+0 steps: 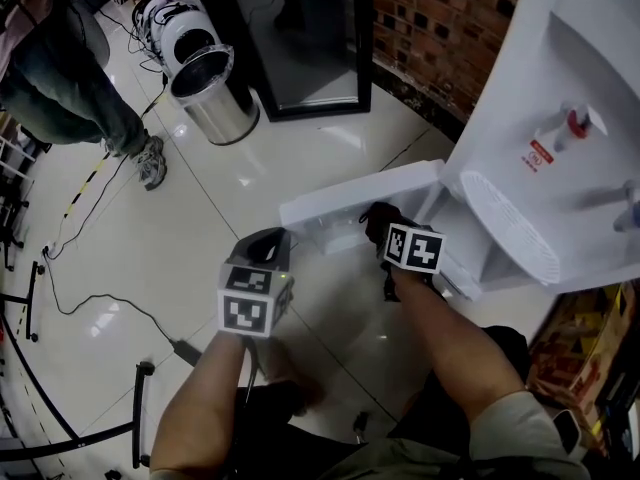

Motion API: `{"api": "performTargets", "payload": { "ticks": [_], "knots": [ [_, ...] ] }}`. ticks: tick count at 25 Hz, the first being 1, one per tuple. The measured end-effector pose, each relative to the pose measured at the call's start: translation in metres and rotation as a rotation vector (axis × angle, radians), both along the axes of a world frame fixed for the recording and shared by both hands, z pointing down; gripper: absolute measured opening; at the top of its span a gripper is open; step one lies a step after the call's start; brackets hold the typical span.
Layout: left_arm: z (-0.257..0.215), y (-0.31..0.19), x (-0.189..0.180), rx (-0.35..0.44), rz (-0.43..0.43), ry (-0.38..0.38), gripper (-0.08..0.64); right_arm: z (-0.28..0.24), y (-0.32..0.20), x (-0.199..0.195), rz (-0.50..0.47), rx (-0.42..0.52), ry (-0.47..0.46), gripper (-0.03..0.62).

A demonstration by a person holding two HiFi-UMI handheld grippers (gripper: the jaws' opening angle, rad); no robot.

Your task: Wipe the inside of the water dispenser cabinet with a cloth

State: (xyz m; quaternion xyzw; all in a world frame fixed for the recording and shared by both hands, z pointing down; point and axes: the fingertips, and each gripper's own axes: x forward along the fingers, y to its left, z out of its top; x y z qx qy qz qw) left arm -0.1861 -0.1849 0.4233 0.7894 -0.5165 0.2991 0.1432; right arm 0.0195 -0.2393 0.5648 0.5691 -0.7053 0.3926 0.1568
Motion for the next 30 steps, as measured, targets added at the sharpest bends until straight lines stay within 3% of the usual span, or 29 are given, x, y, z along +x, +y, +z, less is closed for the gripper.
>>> {"api": "performTargets", "payload": {
  "ticks": [7,30],
  "knots": [
    [-0.001,0.000,-0.001,0.001,0.004,-0.006,0.000,-0.008,-0.002,0.049,0.136,0.012,0.010,0.110],
    [0.000,0.000,0.001,0.004,0.003,-0.012,0.000,-0.016,0.006,0.098,0.170,0.016,0.144,0.107]
  ]
}}
